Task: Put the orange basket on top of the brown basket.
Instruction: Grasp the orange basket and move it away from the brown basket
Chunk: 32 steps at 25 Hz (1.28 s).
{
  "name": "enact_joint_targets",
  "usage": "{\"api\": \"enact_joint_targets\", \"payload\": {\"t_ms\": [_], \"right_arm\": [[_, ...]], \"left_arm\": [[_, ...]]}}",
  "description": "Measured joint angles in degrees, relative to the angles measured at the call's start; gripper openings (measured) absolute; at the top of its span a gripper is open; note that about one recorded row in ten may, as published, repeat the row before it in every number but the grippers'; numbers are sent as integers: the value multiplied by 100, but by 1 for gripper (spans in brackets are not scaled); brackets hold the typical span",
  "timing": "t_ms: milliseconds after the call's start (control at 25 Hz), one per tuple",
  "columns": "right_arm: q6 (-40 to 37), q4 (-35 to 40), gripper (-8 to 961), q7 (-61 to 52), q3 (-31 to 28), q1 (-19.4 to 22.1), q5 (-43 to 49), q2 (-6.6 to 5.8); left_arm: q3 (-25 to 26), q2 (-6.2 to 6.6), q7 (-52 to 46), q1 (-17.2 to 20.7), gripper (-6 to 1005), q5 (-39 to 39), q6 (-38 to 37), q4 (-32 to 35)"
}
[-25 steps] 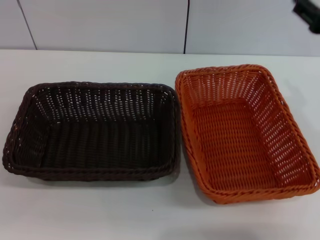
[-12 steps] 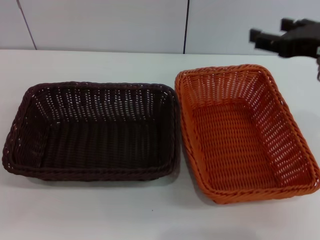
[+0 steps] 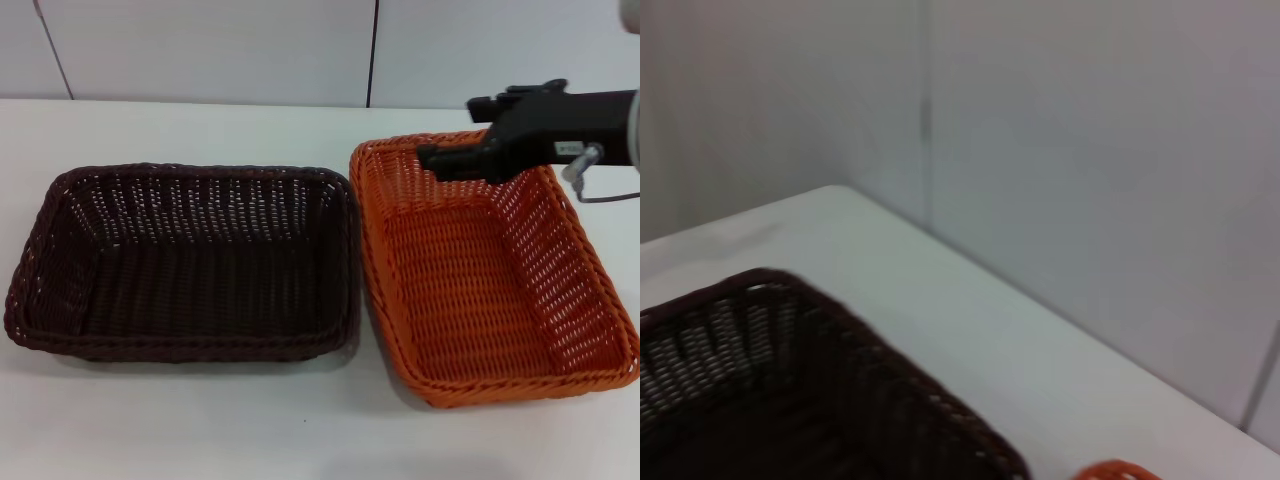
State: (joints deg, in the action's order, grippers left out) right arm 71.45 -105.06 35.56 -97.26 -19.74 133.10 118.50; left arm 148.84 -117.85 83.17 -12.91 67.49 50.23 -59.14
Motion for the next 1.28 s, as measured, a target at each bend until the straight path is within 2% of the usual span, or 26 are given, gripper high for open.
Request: {"api": "enact_joint_targets", "payload": {"t_ms": [240,480,760,1040,1280], "right_arm": [[617,36,774,25,294,-506,3,-29],[1092,76,774,32,833,-732,28,-45],[1810,-193,773,38,1356,-697,344,-18],[2525,-799,773,41,1363,-606,437,-18],[2918,-1006,770,33,1427,-543,926,-1]], "left_arm": [[22,1,-34,0,752,-1,5,68],[22,-1,-58,0,752,-2,13,134],[30,2,-69,-25,752,-12,5,191],[31,-2,-115,-35,751,-136,-11,204],[33,4,-117,7,751,-214,-23,254]]}}
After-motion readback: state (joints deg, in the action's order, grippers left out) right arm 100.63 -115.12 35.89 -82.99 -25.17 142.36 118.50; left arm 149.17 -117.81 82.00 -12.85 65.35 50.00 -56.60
